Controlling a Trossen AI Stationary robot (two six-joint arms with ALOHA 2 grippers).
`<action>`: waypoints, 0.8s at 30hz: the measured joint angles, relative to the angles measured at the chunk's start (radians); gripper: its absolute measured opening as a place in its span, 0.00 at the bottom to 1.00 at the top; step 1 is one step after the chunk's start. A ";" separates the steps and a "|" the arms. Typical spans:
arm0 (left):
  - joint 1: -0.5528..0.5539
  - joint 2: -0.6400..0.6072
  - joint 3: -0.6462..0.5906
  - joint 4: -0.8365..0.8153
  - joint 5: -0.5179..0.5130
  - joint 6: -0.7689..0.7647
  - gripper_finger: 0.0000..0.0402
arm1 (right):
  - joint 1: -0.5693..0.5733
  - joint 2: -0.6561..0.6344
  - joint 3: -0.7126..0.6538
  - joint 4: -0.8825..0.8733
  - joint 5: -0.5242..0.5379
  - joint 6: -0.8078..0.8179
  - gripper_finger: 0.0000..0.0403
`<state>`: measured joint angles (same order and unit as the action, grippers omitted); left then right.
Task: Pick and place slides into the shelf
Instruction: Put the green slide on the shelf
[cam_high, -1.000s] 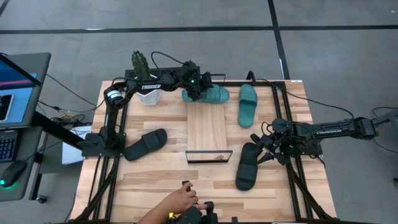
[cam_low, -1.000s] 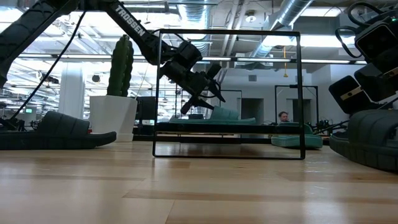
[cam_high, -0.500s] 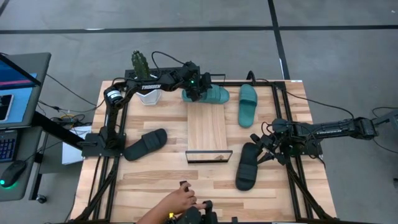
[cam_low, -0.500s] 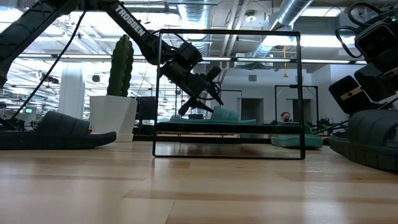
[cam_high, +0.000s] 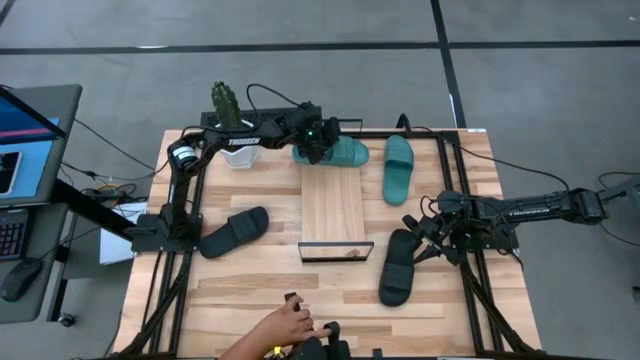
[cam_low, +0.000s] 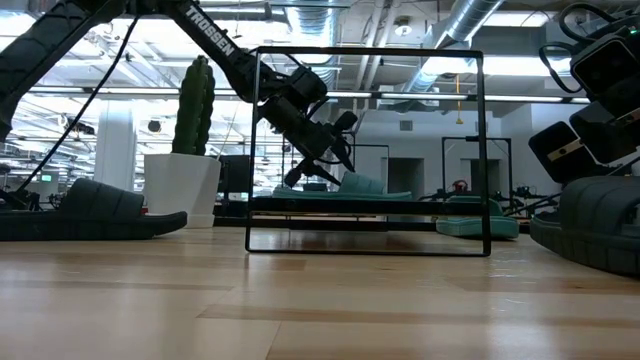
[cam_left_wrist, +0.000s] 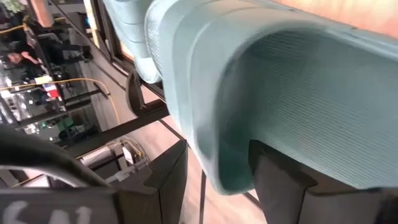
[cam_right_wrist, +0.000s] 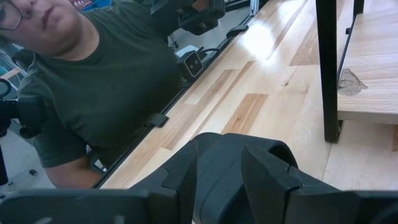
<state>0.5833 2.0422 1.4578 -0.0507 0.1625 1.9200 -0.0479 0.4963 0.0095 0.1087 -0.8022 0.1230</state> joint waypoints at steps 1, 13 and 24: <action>-0.001 -0.003 0.000 -0.004 -0.004 0.001 0.40 | 0.000 0.000 0.000 0.000 0.000 0.000 0.28; -0.021 -0.116 0.000 -0.112 -0.060 -0.057 0.40 | 0.000 0.000 0.000 0.000 0.000 0.000 0.28; -0.043 -0.365 0.000 -0.286 0.205 -0.803 0.40 | 0.000 0.000 0.000 0.000 0.000 0.000 0.28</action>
<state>0.5406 1.6771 1.4576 -0.3367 0.3672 1.1173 -0.0477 0.4965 0.0095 0.1085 -0.8022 0.1230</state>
